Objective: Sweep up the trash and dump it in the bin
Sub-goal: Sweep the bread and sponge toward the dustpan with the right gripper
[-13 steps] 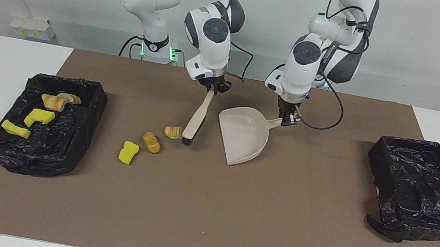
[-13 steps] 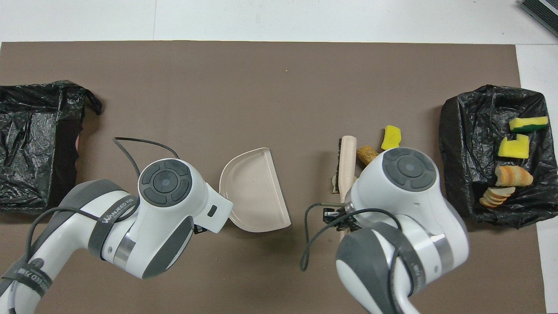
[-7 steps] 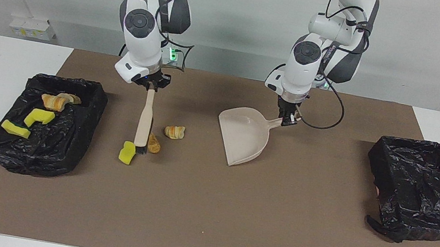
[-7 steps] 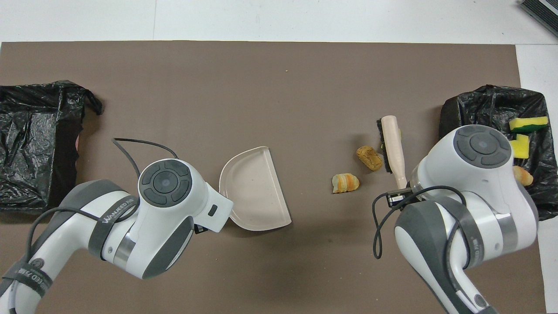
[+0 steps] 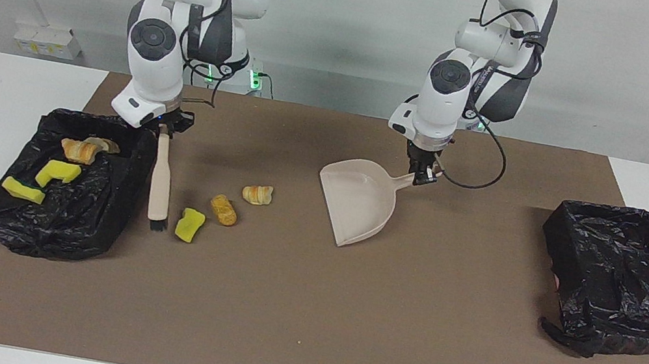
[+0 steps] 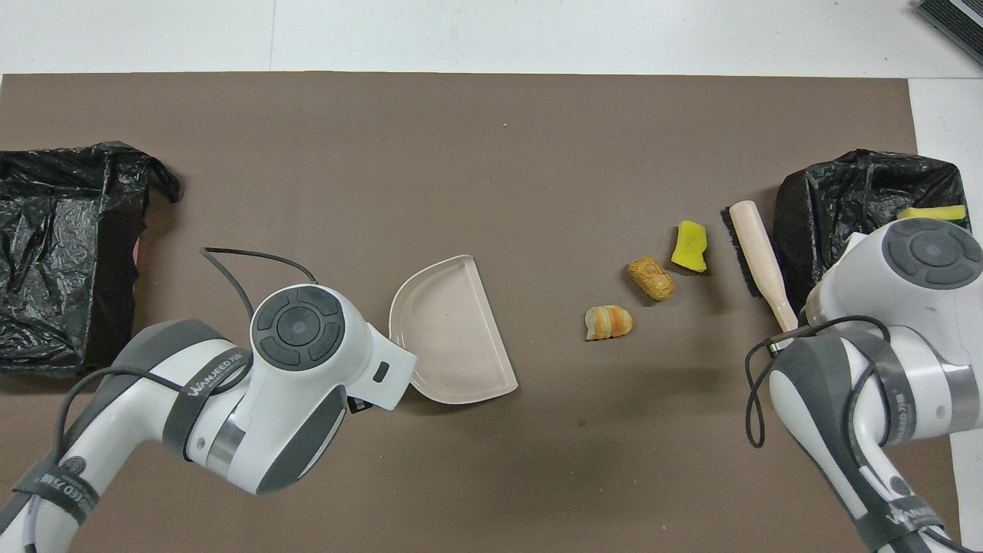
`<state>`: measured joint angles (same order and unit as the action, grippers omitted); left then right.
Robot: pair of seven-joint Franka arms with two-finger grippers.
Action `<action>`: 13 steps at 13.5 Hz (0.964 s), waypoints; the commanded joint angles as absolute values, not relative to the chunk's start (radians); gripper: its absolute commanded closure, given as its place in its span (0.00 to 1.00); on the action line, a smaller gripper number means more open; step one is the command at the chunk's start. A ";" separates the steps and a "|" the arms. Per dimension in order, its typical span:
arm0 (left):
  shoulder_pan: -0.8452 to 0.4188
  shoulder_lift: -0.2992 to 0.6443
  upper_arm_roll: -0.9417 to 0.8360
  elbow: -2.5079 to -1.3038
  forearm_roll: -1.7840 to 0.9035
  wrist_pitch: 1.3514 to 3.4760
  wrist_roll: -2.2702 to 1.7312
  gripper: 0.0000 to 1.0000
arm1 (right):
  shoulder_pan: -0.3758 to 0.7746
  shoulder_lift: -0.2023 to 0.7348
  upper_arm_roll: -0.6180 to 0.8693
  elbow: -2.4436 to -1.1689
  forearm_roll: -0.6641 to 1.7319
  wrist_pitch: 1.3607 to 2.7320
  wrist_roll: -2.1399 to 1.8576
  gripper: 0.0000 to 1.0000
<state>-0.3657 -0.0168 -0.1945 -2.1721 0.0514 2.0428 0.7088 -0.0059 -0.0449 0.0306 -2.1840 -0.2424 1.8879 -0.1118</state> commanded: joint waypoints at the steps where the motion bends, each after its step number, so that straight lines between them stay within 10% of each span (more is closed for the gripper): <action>1: -0.390 -0.031 -0.183 -2.204 0.038 2.083 0.678 1.00 | -0.011 -0.034 0.049 -2.229 -0.262 1.907 -0.115 1.00; 13: -0.390 -0.031 -0.183 -2.204 0.038 2.080 0.669 1.00 | 0.366 0.009 0.057 -2.214 0.121 1.890 0.185 1.00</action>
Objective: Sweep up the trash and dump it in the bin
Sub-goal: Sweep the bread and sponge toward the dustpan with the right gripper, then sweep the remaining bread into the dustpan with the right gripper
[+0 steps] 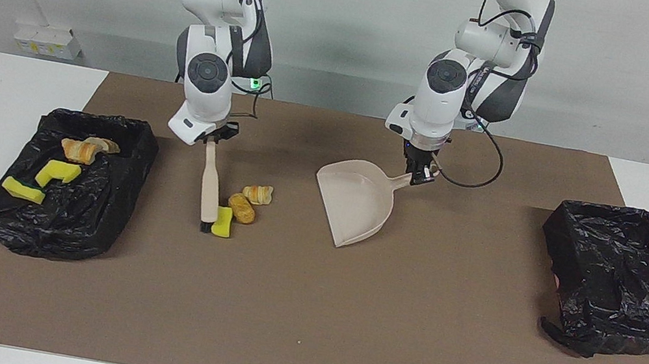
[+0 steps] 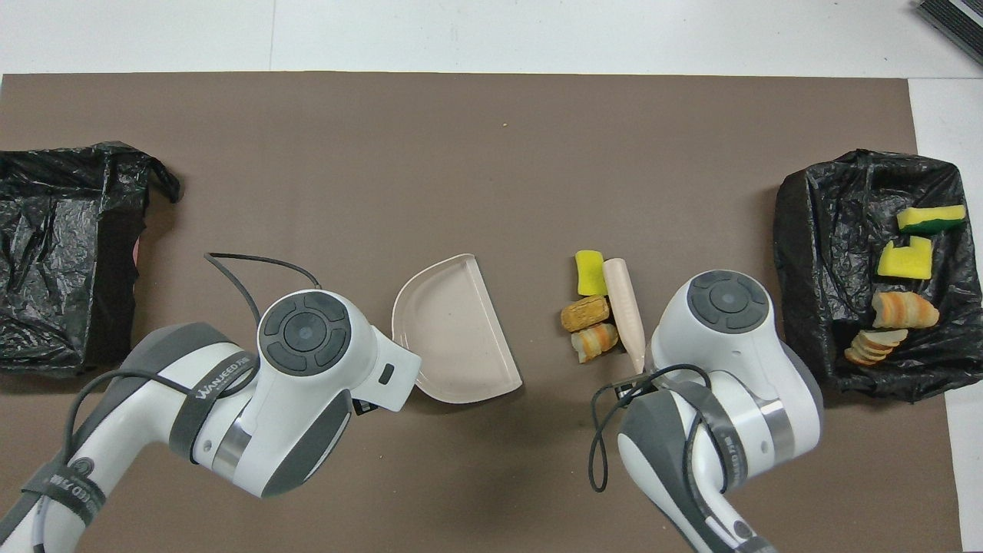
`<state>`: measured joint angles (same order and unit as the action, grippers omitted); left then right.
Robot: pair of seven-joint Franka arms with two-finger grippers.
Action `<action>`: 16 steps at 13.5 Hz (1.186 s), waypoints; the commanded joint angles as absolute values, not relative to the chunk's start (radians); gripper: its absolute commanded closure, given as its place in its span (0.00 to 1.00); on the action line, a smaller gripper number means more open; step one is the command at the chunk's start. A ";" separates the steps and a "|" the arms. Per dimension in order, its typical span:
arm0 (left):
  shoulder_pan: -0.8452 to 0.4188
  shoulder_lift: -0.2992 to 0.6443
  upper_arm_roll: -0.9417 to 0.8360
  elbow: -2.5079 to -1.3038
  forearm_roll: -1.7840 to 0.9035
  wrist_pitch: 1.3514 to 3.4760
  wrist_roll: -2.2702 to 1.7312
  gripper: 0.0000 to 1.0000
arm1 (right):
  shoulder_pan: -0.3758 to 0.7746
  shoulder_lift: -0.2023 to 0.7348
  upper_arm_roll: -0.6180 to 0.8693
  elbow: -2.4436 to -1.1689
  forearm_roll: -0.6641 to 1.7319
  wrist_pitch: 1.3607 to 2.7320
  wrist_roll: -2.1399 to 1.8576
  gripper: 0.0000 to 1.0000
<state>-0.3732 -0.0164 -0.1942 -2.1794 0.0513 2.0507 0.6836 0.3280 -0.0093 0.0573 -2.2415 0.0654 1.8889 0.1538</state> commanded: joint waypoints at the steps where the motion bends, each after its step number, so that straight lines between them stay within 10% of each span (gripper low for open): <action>1: -0.388 -0.031 -0.181 -2.203 0.038 2.080 0.669 1.00 | 0.400 0.021 0.057 -2.206 0.152 1.897 0.218 1.00; 8: -0.388 -0.031 -0.181 -2.203 0.038 2.080 0.666 1.00 | 0.607 0.068 0.057 -2.106 0.282 1.907 0.276 1.00; 16: -0.379 -0.031 -0.181 -2.203 0.038 2.068 0.540 1.00 | 0.588 -0.070 0.049 -2.111 0.270 1.726 0.198 1.00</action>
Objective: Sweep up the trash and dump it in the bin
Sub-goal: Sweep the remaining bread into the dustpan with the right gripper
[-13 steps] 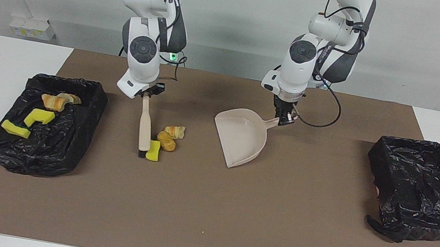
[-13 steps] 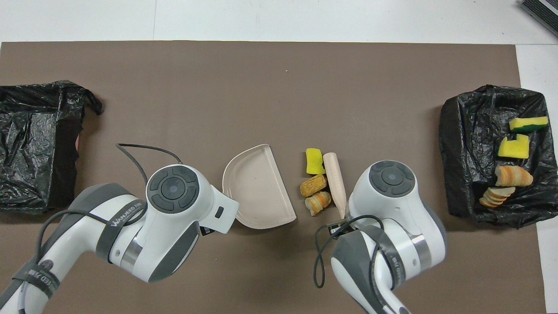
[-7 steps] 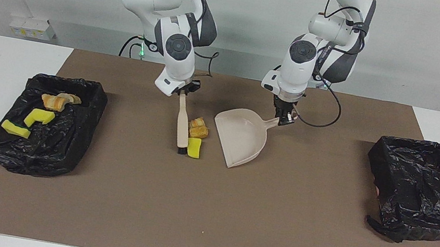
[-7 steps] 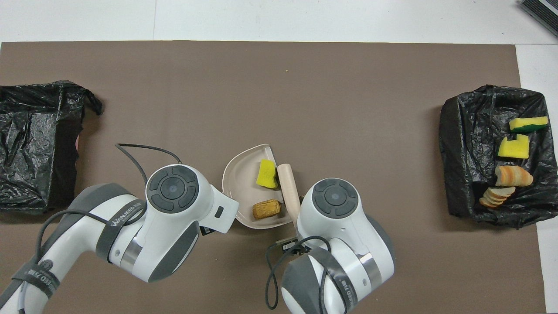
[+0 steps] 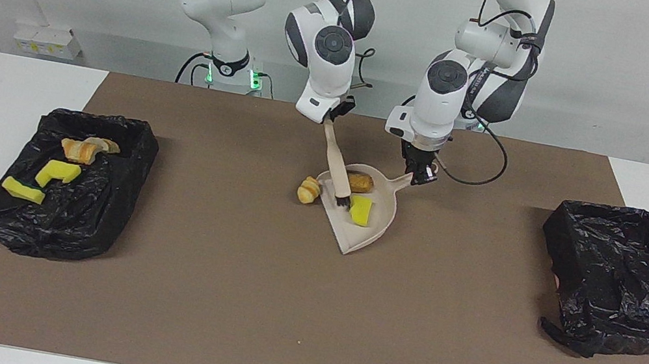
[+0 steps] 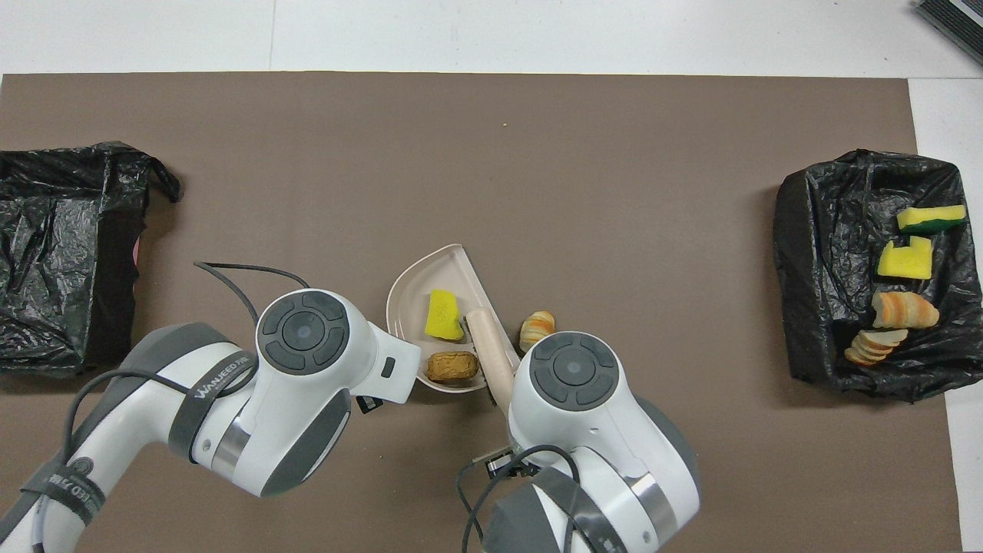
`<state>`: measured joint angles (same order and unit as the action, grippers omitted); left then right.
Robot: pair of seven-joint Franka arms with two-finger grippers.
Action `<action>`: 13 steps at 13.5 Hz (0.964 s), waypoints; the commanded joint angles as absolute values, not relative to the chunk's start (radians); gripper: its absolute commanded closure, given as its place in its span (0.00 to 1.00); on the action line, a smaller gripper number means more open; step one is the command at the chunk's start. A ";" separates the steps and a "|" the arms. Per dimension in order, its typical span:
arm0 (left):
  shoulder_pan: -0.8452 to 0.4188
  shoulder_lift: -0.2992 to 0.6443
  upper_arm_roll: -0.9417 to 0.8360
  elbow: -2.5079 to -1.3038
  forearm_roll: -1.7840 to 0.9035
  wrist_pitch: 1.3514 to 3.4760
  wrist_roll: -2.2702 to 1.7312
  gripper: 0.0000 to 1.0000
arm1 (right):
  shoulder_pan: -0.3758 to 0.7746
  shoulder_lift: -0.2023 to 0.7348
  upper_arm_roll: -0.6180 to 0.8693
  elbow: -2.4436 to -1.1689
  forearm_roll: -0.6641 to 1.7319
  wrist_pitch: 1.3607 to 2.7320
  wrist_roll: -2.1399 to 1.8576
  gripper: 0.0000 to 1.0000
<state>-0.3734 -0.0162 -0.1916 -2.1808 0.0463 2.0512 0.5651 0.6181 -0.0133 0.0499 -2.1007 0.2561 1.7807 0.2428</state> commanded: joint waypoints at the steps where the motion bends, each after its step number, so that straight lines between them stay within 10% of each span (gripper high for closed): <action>1: -0.379 -0.031 -0.181 -2.203 0.038 2.069 0.541 1.00 | 0.577 -0.077 0.046 -2.111 0.261 1.701 0.198 1.00; 13: -0.385 -0.034 -0.181 -2.206 0.038 2.068 0.545 1.00 | 0.417 -0.141 0.055 -2.322 0.089 1.811 0.382 1.00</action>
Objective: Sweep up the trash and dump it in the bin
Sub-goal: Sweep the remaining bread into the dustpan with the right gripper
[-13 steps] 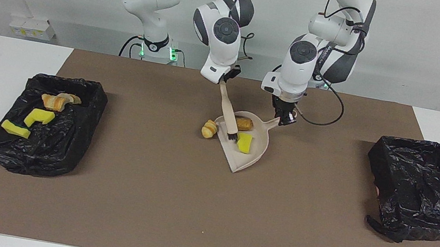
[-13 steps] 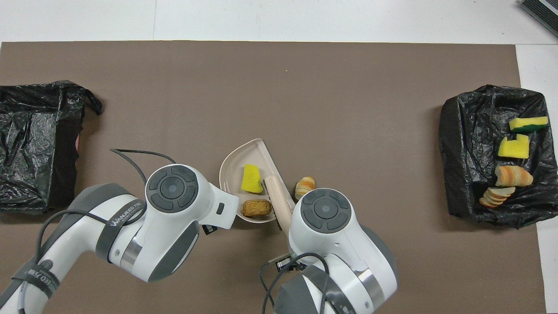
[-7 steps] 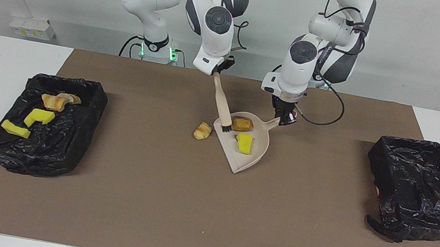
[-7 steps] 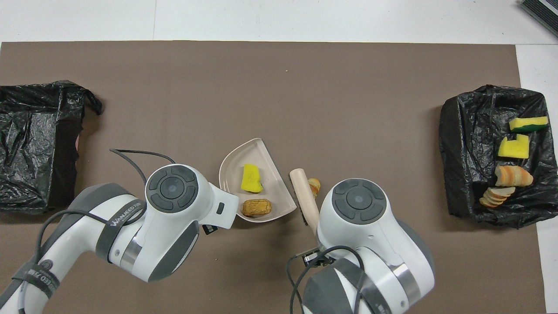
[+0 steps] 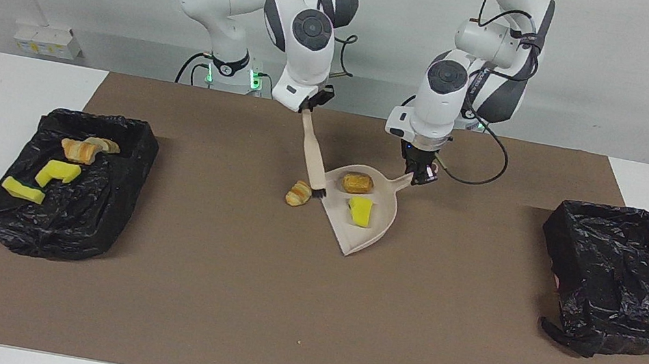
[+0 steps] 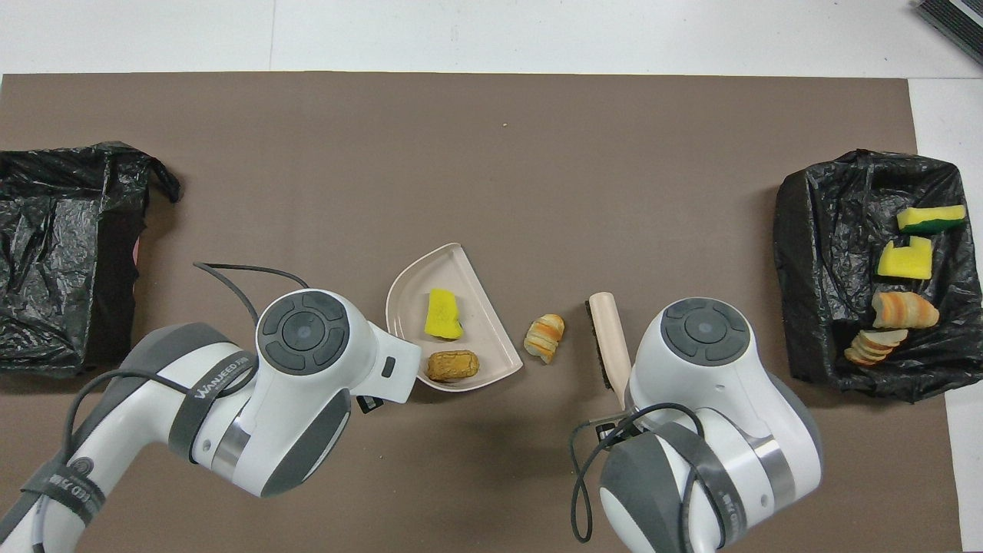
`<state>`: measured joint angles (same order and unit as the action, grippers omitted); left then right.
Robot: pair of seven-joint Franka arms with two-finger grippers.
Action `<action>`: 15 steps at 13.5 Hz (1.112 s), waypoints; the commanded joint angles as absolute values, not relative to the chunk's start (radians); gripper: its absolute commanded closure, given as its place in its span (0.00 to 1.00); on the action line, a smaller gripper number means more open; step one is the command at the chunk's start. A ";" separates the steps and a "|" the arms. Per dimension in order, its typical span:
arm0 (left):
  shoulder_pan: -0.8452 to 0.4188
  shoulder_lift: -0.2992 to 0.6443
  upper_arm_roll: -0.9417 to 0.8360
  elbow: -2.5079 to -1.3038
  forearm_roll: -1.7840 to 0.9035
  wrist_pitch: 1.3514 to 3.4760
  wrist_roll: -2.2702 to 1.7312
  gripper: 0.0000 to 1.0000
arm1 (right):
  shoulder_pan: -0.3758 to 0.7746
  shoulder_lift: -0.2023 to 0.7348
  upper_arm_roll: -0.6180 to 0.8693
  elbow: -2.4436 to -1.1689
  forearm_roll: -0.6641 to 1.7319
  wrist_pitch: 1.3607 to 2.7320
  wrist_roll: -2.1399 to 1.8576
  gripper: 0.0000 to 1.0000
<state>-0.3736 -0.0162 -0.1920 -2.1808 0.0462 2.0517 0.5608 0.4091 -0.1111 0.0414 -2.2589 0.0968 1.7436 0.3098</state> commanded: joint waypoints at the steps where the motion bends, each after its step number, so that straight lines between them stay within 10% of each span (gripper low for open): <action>1: -0.380 -0.035 -0.181 -2.209 0.038 2.060 0.546 1.00 | 0.435 -0.123 0.057 -2.322 0.109 1.845 0.402 1.00; 15: -0.374 -0.034 -0.181 -2.209 0.037 2.059 0.528 1.00 | 0.655 0.015 0.081 -2.154 0.350 1.959 0.443 1.00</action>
<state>-0.3735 -0.0162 -0.1885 -2.1865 0.0456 2.0510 0.5508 0.6429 -0.0069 0.0719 -2.1876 0.3194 1.9493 0.4472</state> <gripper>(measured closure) 0.692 0.740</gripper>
